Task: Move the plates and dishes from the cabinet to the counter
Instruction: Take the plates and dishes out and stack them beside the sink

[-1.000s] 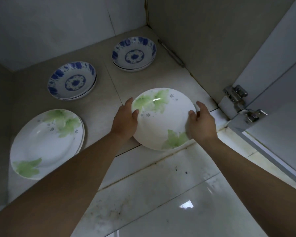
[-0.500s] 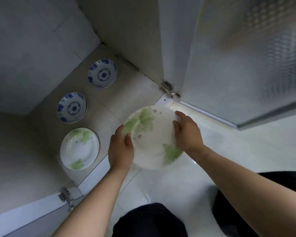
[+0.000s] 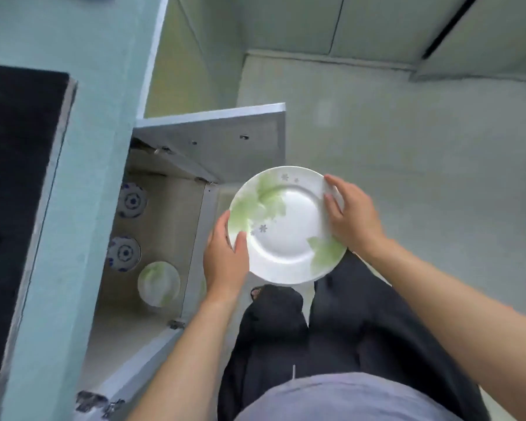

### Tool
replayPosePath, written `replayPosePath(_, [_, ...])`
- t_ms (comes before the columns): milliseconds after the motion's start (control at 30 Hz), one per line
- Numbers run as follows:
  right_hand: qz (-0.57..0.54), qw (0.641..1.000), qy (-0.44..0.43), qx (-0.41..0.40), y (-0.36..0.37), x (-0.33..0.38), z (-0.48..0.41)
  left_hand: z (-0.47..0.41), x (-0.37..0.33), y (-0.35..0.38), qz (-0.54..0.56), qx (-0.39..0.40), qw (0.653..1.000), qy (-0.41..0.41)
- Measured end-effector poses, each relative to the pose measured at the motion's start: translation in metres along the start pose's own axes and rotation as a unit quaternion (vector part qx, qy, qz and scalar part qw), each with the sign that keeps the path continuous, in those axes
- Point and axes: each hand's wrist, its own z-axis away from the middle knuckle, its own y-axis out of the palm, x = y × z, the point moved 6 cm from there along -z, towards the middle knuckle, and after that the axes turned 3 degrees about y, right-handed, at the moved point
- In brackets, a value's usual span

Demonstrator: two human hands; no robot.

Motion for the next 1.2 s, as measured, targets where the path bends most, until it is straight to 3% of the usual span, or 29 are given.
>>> replayPosePath(167, [-0.062, 0.987, 0.083, -0.122, -0.134, -0.032, 0.017, -0.013, -0.141, 0.042, -0.018, 0.079, 0.987, 0.142])
replayPosePath(367, [-0.108, 0.960, 0.134, -0.223, -0.268, -0.100, 0.007, -0.022, -0.309, 0.141, -0.068, 0.103, 0.950, 0.288])
replayPosePath(700, [-0.149, 0.910, 0.216, -0.322, -0.450, -0.205, -0.053, -0.037, -0.522, 0.308, -0.108, 0.199, 0.903, 0.364])
replayPosePath(1200, [-0.172, 0.850, 0.256, -0.427, -0.722, -0.296, -0.298, -0.168, -0.881, 0.521, -0.145, 0.306, 0.814, 0.473])
